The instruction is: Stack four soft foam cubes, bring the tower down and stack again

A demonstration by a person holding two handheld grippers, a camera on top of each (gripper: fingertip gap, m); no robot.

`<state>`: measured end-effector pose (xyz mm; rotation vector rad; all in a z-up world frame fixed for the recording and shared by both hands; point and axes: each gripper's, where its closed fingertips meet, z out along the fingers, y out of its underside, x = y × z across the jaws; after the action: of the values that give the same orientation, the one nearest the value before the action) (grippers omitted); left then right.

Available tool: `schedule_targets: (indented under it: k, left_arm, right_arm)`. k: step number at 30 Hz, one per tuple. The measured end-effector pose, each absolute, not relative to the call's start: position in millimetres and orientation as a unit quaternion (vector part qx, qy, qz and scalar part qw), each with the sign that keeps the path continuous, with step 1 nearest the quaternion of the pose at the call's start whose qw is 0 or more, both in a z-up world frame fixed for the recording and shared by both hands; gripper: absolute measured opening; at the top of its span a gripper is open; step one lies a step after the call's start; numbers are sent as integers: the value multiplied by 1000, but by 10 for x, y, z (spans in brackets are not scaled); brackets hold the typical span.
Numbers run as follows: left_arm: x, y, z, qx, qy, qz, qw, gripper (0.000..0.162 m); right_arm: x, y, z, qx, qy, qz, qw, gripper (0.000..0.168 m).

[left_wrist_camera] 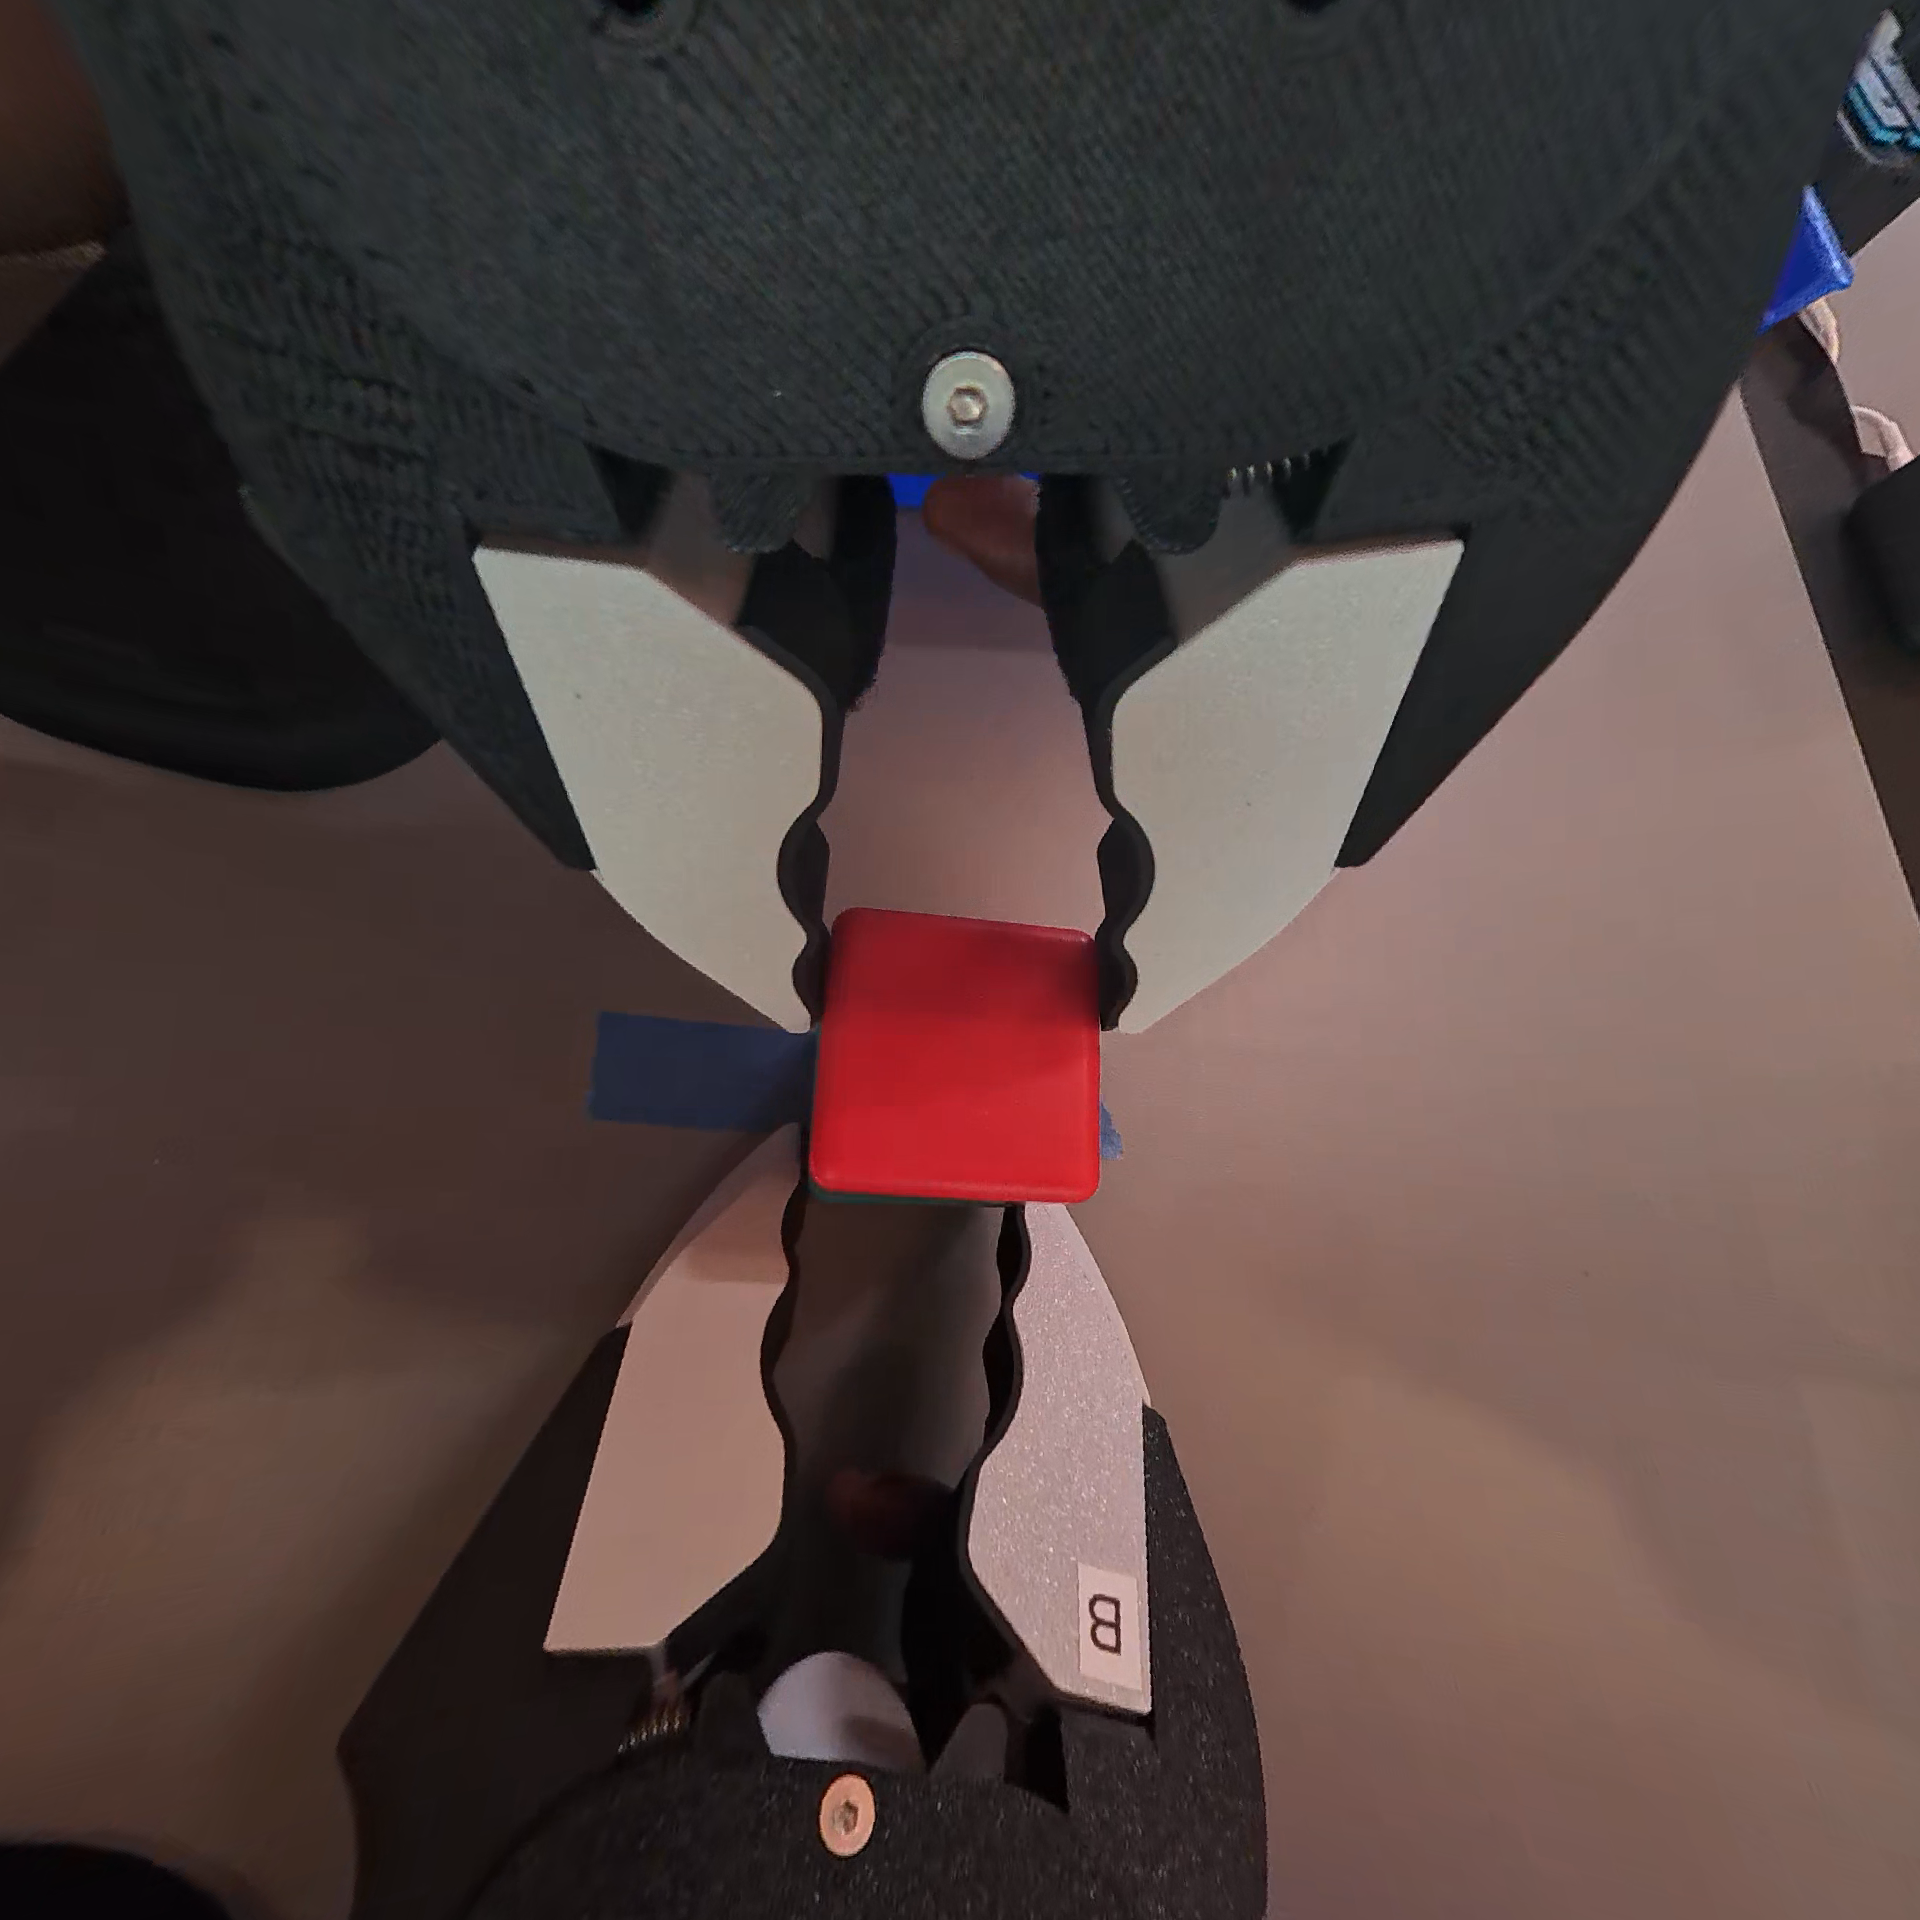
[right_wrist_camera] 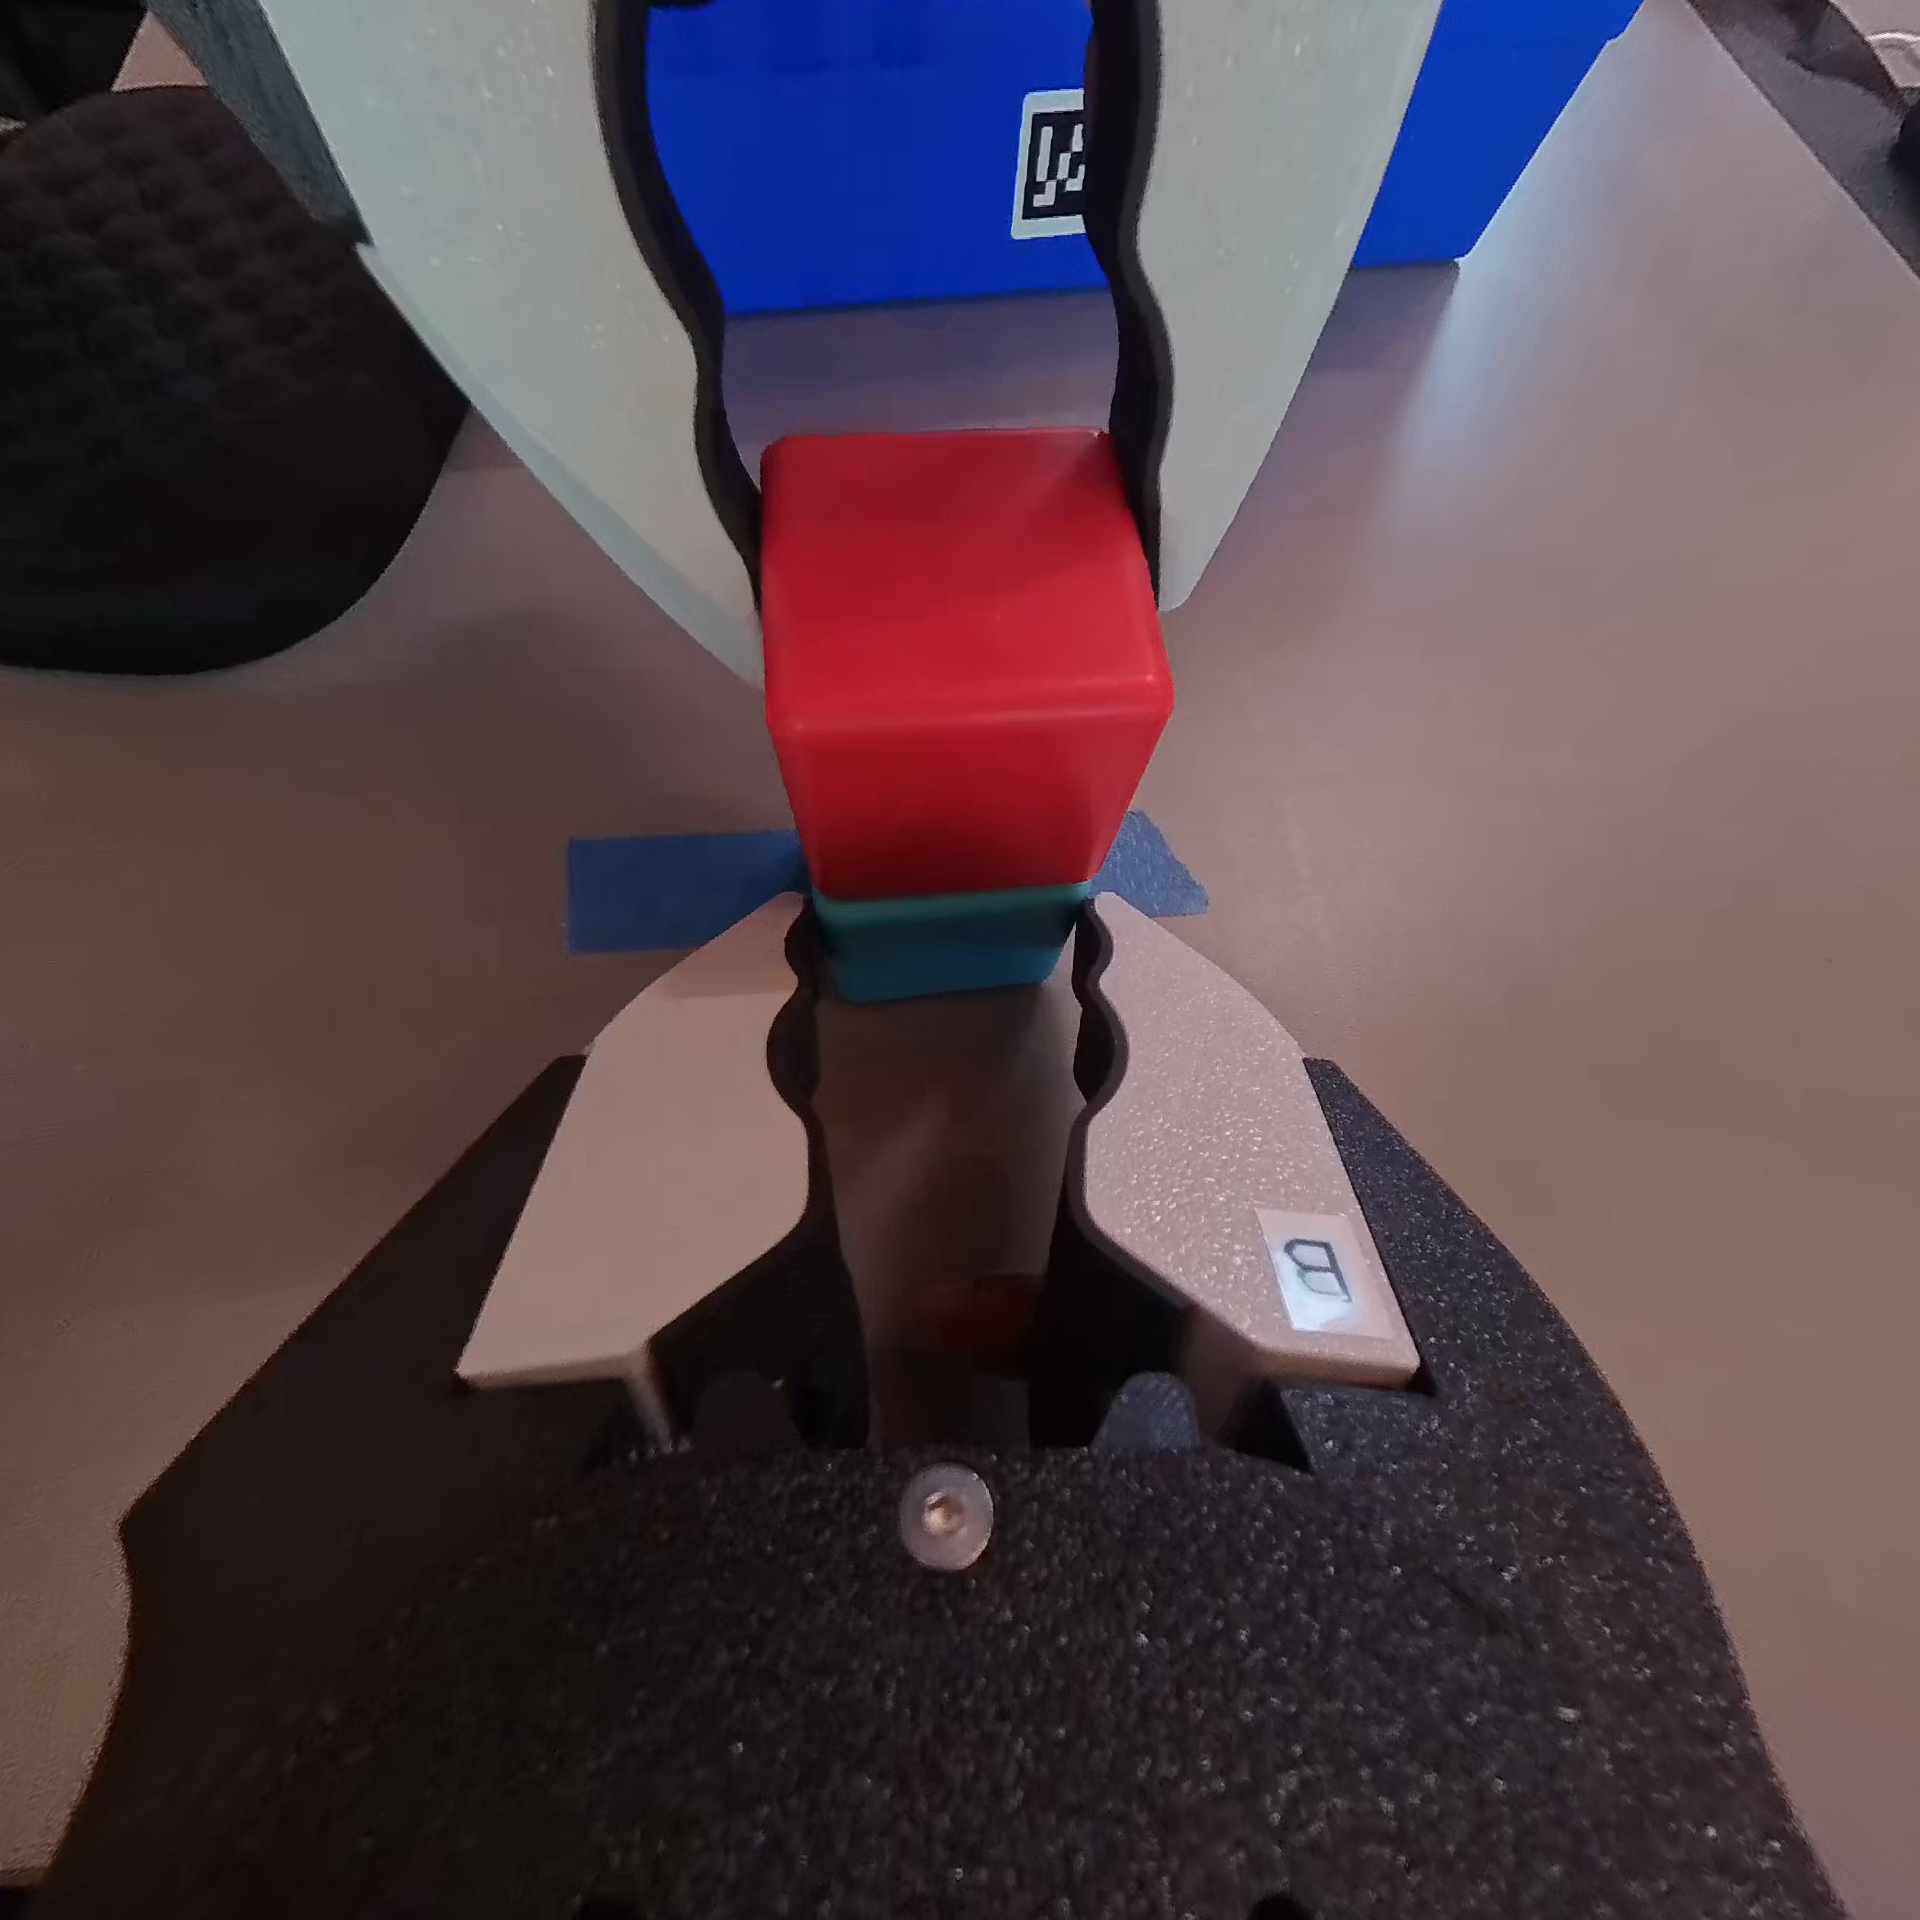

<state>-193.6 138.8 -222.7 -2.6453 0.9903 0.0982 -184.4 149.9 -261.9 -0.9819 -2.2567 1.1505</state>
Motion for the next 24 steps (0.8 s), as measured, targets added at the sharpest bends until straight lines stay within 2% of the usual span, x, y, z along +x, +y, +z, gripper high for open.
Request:
schedule_targets:
  k: [16, 18, 20, 22, 24]
  left_arm:
    - [-1936, 1393, -2235, -929, 332, 30, 162, 50]
    - [-1936, 1393, -2236, -929, 331, 30, 163, 50]
    - [-1937, 1394, -2235, -929, 332, 30, 162, 50]
    - [-1937, 1394, -2236, -929, 334, 30, 159, 50]
    - [-1934, 1397, -2235, -927, 337, 29, 163, 50]
  right_arm:
    - [-1848, 1487, -2598, -358, -806, 425, 204, 47]
    - [-1879, 1447, -2461, -364, -779, 468, 205, 69]
    - [-1905, 1426, -2302, -359, -755, 504, 218, 65]
    - [-1927, 1430, -2226, -347, -748, 510, 247, 51]
    - [-1930, 1438, -2227, -344, -749, 504, 257, 50]
